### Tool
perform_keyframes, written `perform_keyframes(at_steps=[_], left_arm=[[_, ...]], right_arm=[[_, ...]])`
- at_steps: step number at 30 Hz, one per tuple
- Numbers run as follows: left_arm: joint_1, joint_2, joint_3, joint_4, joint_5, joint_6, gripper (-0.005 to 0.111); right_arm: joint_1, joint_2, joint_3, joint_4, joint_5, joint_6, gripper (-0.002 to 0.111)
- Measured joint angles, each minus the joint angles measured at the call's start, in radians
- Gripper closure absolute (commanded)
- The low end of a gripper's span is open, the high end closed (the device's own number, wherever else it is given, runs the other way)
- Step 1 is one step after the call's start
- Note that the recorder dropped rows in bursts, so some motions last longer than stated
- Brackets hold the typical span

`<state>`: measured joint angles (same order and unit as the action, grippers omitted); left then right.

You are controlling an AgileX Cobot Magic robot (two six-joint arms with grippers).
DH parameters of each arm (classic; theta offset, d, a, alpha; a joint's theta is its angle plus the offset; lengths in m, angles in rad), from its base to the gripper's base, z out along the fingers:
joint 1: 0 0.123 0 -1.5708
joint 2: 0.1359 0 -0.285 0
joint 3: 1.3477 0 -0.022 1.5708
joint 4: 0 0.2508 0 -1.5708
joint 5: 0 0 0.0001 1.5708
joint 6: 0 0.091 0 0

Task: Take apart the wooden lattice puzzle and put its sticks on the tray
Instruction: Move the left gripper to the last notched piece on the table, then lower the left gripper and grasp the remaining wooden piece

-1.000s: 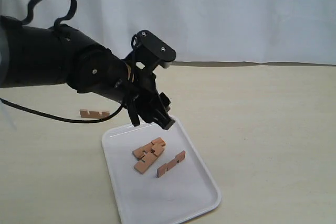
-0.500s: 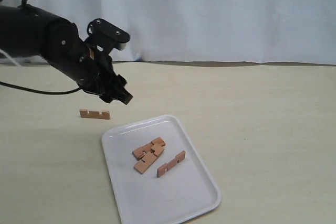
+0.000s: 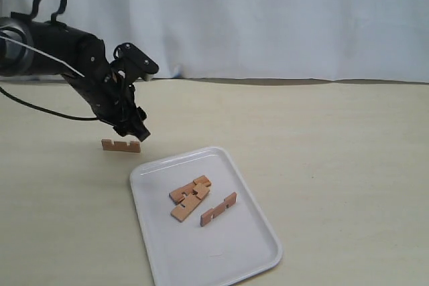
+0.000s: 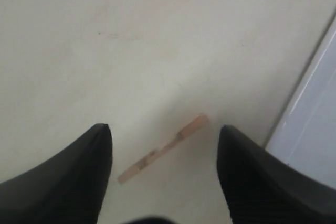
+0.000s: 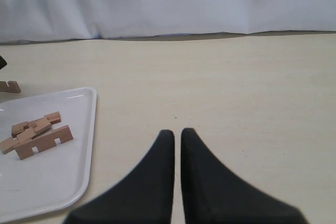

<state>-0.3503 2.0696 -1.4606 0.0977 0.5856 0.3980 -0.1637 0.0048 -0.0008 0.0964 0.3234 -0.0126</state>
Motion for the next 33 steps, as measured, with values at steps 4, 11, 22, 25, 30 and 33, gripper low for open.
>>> perform_keyframes(at_steps=[4, 11, 22, 25, 30, 33], left_arm=[[0.000, 0.037, 0.000, 0.000, -0.018, 0.034, 0.050], [0.000, 0.068, 0.000, -0.019, -0.023, 0.038, 0.050], [0.000, 0.069, 0.000, -0.063, 0.013, 0.068, 0.050], [0.000, 0.069, 0.000, -0.078, -0.003, 0.070, 0.050], [0.000, 0.084, 0.000, -0.081, -0.010, 0.070, 0.050], [0.000, 0.102, 0.000, -0.081, -0.012, 0.070, 0.050]], right_arm=[[0.000, 0.000, 0.000, 0.000, 0.000, 0.000, 0.104], [0.000, 0.000, 0.000, 0.000, 0.000, 0.000, 0.104], [0.000, 0.000, 0.000, 0.000, 0.000, 0.000, 0.104], [0.000, 0.000, 0.000, 0.000, 0.000, 0.000, 0.104], [0.000, 0.000, 0.000, 0.000, 0.000, 0.000, 0.104], [0.000, 0.000, 0.000, 0.000, 0.000, 0.000, 0.104]])
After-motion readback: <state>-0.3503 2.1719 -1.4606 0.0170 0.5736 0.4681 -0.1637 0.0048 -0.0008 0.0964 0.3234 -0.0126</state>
